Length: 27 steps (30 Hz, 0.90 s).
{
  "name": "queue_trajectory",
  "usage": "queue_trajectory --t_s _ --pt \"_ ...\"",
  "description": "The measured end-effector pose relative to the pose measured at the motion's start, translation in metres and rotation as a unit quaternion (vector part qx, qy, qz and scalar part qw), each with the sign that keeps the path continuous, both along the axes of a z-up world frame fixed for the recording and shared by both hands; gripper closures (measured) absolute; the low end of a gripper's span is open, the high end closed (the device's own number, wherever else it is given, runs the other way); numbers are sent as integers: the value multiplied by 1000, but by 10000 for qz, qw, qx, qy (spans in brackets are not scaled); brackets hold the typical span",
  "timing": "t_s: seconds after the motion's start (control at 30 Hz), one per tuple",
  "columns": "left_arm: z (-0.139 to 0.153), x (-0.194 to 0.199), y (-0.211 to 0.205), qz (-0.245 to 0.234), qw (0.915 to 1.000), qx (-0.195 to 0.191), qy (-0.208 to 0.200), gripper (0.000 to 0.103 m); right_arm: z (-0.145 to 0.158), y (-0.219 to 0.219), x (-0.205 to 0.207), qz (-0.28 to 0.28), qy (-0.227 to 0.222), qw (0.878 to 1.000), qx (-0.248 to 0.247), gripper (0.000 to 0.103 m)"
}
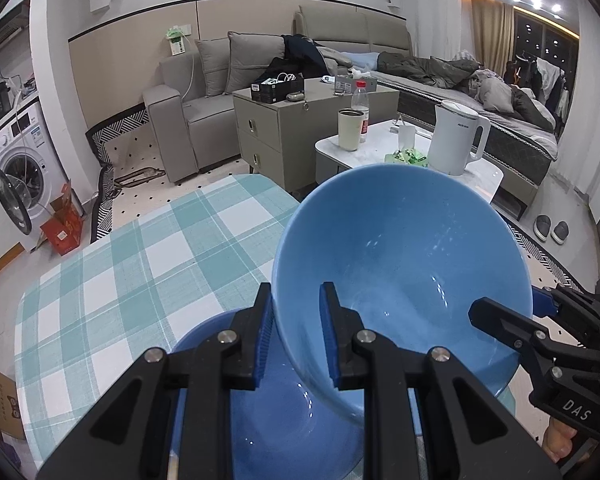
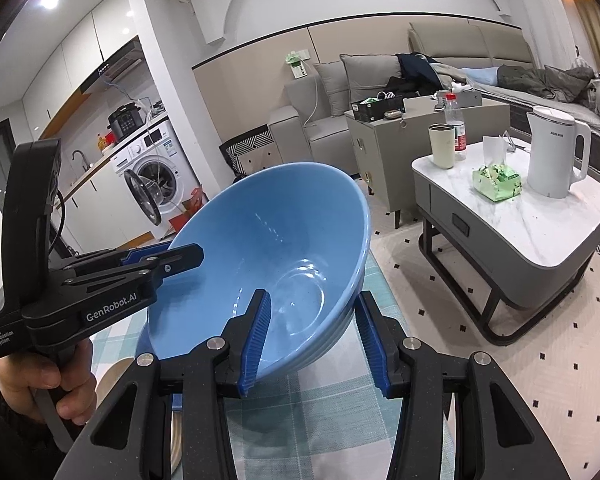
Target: Organize plates and bowls
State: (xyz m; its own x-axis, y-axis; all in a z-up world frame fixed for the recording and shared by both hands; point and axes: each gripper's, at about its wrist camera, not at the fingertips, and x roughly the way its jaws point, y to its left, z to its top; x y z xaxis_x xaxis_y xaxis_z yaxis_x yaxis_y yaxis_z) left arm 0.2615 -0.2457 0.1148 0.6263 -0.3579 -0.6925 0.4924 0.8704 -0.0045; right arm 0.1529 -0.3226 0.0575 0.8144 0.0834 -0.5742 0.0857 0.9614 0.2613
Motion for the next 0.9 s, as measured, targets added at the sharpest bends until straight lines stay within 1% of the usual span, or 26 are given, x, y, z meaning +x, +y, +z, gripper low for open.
queue_trajectory --t_s 0.47,0.63,0.9 --pt "11 -7 18 155 9997 -94 -187 82 14 17 0 166 -101 9997 -148 57" --pt "14 -8 32 248 9994 -115 -214 82 18 25 4 302 -117 9994 -129 57" --pt "9 -9 64 479 9984 -223 -208 82 17 52 16 593 -25 9980 -198 57"
